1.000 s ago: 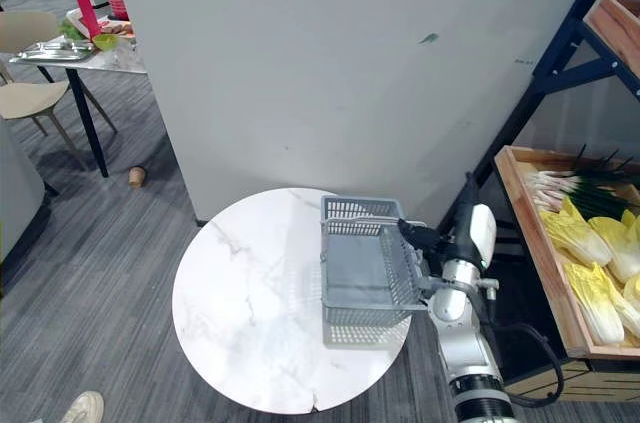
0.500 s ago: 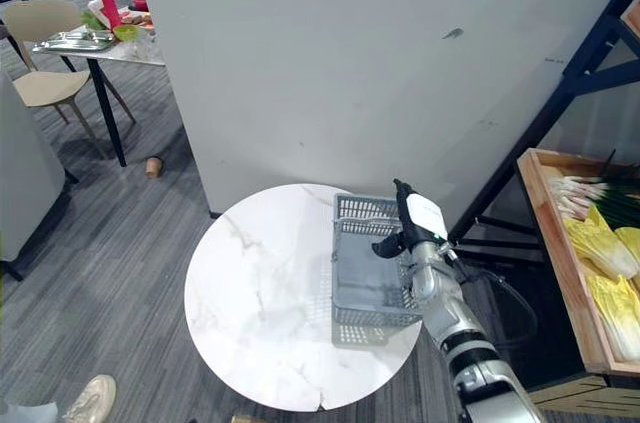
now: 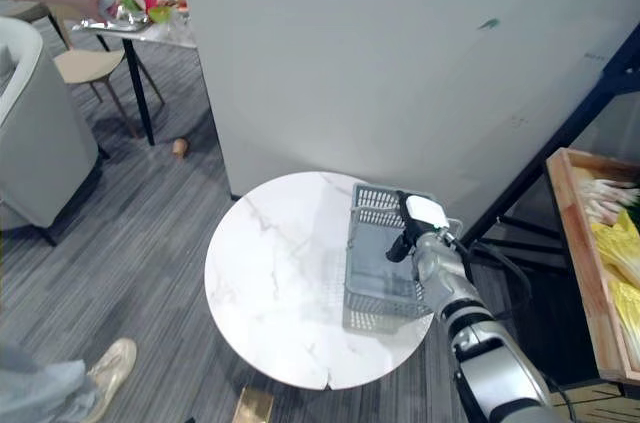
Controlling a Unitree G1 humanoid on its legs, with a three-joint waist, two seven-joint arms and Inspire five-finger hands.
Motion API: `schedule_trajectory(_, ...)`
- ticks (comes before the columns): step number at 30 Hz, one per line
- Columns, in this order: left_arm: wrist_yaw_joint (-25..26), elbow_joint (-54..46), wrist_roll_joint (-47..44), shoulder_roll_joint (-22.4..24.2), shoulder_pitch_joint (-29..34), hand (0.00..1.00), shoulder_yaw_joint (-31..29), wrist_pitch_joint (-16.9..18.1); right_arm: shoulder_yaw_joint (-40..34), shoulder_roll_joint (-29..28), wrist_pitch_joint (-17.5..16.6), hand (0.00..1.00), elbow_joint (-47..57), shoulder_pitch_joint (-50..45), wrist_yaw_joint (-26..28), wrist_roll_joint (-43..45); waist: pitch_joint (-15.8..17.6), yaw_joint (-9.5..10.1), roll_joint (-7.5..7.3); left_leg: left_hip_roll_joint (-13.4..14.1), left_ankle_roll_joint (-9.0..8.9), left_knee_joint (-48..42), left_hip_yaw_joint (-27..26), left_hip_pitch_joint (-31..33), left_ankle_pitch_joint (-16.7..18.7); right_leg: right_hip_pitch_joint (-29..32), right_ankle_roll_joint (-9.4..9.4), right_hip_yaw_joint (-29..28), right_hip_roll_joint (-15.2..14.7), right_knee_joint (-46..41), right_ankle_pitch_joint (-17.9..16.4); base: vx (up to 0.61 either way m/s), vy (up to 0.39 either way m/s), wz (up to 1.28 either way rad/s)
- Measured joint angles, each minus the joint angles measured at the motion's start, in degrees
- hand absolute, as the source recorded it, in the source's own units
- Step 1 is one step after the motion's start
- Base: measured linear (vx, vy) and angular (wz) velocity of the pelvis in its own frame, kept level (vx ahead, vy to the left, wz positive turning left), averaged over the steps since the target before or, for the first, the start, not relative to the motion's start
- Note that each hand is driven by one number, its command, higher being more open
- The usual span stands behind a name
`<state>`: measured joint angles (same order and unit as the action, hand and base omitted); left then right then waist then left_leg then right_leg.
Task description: Pick vegetable in the basket
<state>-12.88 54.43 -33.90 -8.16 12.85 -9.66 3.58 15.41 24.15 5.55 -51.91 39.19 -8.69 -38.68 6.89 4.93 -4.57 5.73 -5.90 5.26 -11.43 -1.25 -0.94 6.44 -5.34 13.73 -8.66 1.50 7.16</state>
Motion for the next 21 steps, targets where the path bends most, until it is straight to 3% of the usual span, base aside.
schedule_trajectory(8, -2.71, -3.19, -4.07, -0.54, -2.68, 1.00, -0.82, 0.56, 2.28, 3.36, 0.47, 1.00, -2.41, 10.07, -0.11, 0.40, 6.99, 1.23, 1.58, 0.20, 0.10, -0.07, 0.71, 5.01, -2.32, 3.74, 1.19, 0.15, 0.49, 2.29, 3.23, -0.07, -0.025, 0.04)
schedule_trajectory(14, -3.53, -5.19, -5.96, -0.62, -6.73, 1.00, -0.70, 0.93, 4.31, 6.62, 2.22, 1.00, -2.98, 17.44, -0.09, 0.69, 9.76, 2.24, 2.22, 0.82, -0.25, -0.25, 0.35, 6.85, -2.87, 5.41, 1.83, -0.57, 1.34, 3.70, 4.71, -0.02, 0.004, -0.04)
schedule_trajectory(15, -3.87, -5.83, -6.28, -0.62, -7.38, 1.00, -0.68, 0.97, 4.46, 8.13, 2.47, 0.00, -2.95, 19.07, -0.09, 0.68, 10.52, 2.47, 2.69, 0.93, -0.25, -0.25, 0.30, 6.95, -2.87, 5.53, 1.83, -0.83, 1.46, 3.74, 4.73, 0.00, 0.000, 0.00)
schedule_trajectory(21, -3.89, -5.92, -6.95, -0.76, -7.93, 1.00, -0.33, 1.37, 6.31, 12.67, 3.17, 0.00, -2.90, 23.13, 3.75, 0.64, 11.16, 2.56, 3.13, 1.00, -0.28, -0.27, -0.24, 7.71, -2.81, 6.63, 1.89, -1.59, 1.59, 3.74, 4.82, 0.01, 0.048, -0.04)
